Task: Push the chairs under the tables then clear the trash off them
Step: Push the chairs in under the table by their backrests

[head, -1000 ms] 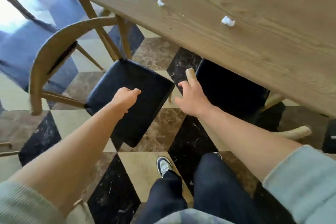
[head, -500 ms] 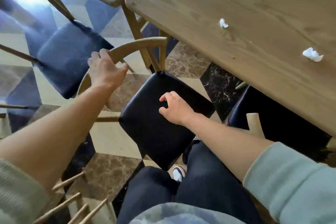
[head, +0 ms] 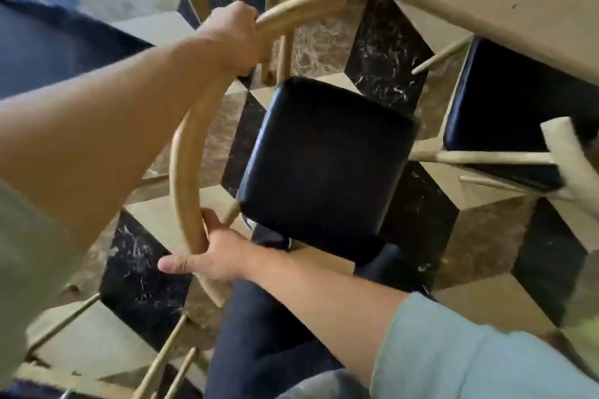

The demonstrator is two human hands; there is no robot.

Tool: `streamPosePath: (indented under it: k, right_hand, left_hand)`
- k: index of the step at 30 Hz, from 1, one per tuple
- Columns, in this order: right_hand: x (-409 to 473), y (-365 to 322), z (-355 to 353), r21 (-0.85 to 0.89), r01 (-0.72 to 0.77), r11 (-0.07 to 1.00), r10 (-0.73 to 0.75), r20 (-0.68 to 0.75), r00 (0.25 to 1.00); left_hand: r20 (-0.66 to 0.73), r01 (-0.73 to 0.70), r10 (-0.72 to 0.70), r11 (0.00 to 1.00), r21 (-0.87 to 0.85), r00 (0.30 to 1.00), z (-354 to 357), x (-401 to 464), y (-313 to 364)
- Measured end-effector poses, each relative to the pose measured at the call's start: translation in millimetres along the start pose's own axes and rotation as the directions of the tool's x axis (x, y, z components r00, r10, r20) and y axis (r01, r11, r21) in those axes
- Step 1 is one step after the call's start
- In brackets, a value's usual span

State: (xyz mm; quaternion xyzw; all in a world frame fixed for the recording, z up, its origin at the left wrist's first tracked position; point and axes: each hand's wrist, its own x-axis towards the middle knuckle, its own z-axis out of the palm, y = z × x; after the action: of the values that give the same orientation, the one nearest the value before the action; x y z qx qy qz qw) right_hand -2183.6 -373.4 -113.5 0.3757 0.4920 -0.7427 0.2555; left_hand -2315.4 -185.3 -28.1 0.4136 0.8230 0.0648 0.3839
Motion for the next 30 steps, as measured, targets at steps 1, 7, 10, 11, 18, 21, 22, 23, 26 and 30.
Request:
streamPosePath:
  k: [1,7,10,11,18,21,22,23,26,30]
  right_hand:
    - [3,2,17,0.084,-0.007,0.996,0.011,-0.048,0.999]
    - [13,-20,33,0.094,-0.025,0.995,0.046,-0.231,0.972]
    - [0,-16,22,-0.145,-0.080,0.986,0.043,-0.241,0.969]
    - [-4,-14,16,-0.205,-0.109,0.973,0.061,-0.228,0.972]
    - [-55,-8,-92,-0.575,-0.121,0.809,0.027,-0.170,0.985]
    - [-85,7,-143,-0.731,-0.208,0.650,0.068,-0.216,0.974]
    - [-95,13,-159,-0.747,-0.229,0.624,0.069,-0.238,0.969]
    - [-105,18,-172,-0.757,-0.258,0.600,0.071,-0.271,0.960]
    - [-127,30,-212,-0.782,-0.338,0.524,-0.004,-0.399,0.917]
    - [-155,43,-264,-0.830,-0.399,0.389,-0.170,-0.490,0.855]
  left_hand:
    - [0.017,-0.015,0.015,1.000,0.014,1.000,-5,8,-5]
    - [-0.005,0.137,-0.140,0.979,-0.154,0.990,-26,45,-72]
    - [-0.031,0.200,-0.219,0.933,-0.299,0.975,-37,42,-104]
    - [-0.044,0.213,-0.242,0.915,-0.341,0.969,-38,41,-112]
    - [-0.056,0.346,-0.499,0.673,-0.653,0.865,-23,30,-114]
    - [-0.026,0.355,-0.543,0.583,-0.731,0.840,3,21,-87]
    - [-0.023,0.356,-0.558,0.561,-0.747,0.829,13,17,-77]
    - [-0.018,0.359,-0.575,0.534,-0.765,0.818,23,14,-69]
    - [0.001,0.363,-0.637,0.438,-0.823,0.771,50,13,-42]
    - [0.071,0.349,-0.689,0.273,-0.896,0.722,77,16,-4]
